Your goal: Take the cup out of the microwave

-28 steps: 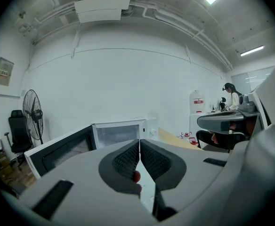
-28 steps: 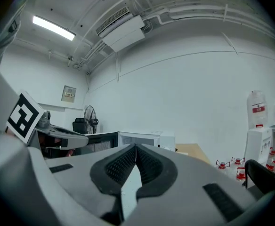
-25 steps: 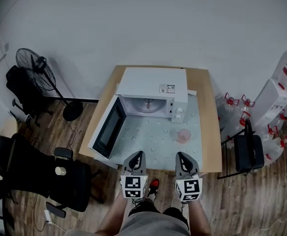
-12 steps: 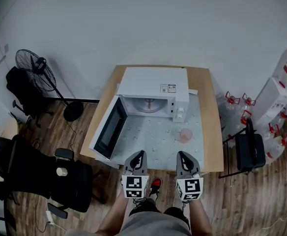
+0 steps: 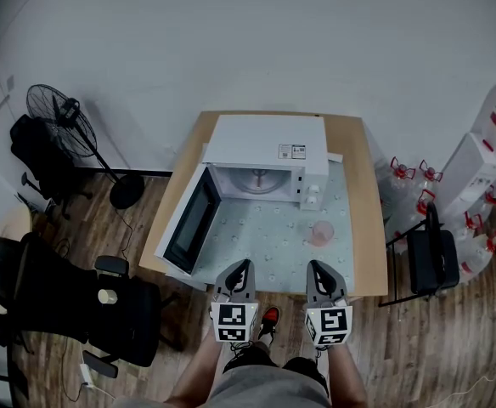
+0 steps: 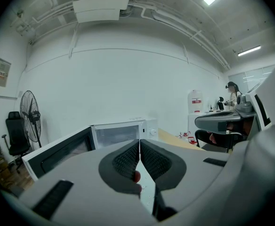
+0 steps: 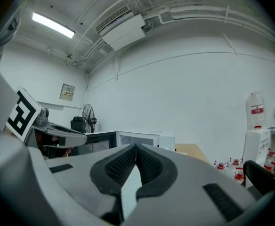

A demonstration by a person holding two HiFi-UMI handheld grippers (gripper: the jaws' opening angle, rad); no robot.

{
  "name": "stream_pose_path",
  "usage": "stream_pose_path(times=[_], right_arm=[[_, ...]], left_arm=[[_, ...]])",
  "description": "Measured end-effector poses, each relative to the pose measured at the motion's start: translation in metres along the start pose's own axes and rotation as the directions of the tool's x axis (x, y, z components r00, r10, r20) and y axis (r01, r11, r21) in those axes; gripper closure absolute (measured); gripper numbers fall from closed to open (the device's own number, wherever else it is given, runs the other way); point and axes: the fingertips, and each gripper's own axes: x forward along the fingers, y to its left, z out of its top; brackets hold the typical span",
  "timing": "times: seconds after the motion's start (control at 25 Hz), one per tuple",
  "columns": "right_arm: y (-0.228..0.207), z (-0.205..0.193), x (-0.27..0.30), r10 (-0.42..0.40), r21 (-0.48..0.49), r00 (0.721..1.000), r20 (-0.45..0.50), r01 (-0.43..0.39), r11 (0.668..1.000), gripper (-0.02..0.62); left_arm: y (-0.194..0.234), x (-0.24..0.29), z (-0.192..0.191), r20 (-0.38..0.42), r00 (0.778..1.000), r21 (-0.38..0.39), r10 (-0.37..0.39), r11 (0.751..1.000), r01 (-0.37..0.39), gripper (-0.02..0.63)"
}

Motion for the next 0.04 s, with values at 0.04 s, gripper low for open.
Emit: stream_pose_path(times=[0.04], right_arm=[[0.0002, -0.0002, 0.0001, -0.001, 0.0, 1.0, 0.0, 0.001, 1.0, 0.575]], left_arm=[[0.0003, -0.0002, -0.0002, 0.0, 1.0, 0.001, -0.001, 1.0, 0.001, 0.578]])
